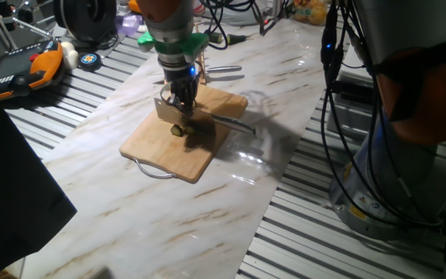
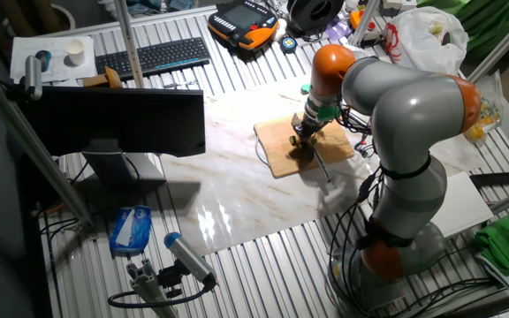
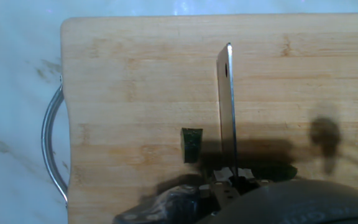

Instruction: Cut the cucumber into segments

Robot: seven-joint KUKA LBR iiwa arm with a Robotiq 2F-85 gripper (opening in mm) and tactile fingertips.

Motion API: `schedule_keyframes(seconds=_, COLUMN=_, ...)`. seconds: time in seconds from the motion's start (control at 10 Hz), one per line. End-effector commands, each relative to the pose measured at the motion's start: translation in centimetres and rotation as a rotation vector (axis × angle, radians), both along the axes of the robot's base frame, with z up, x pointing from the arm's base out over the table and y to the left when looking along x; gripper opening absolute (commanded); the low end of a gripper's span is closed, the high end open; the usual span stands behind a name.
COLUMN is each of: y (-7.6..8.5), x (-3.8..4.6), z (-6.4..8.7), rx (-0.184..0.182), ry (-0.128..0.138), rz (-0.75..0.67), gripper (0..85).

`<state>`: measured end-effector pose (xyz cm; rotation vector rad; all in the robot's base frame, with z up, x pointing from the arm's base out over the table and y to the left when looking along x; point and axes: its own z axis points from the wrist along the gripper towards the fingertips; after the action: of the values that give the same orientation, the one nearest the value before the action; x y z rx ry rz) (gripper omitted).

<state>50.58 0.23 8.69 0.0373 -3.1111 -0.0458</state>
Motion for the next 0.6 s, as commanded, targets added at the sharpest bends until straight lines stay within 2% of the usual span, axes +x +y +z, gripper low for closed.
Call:
schedule_keyframes(seconds=0.0, y=0.0, x=-0.05, z=0.1, rx=0.0, ry=0.0, rz=-0.001, gripper=0.7)
schedule_keyframes(seconds=0.3, y=0.1, x=-0.1, z=0.9, rx=-0.003, ry=0.002, rz=-0.006, gripper=0.7)
schedule_keyframes(seconds=0.5, y=0.1, x=-0.33, z=2.2, rx=-0.023, ry=0.008, rz=-0.011, gripper=0.7)
